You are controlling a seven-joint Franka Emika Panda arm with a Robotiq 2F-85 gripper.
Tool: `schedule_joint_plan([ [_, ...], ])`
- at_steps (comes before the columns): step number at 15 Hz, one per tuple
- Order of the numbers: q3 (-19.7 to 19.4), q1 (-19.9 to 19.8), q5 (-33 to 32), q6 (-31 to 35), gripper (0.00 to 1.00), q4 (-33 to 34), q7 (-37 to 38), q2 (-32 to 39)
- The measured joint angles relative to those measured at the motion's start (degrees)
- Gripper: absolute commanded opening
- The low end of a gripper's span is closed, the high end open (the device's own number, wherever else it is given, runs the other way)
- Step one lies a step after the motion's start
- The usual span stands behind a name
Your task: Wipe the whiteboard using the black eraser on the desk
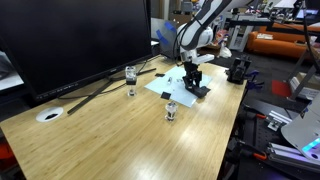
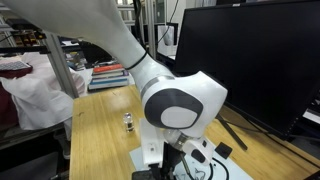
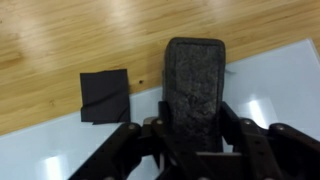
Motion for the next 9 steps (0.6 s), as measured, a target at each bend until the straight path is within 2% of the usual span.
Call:
schedule_joint_plan([
  [5, 0.08, -0.39, 1.23, -0.12, 0.26, -0.03, -0.01, 0.03],
  [9, 1.75, -0.34, 4.33, -0.47, 0.26, -0.29, -0.11, 0.09],
])
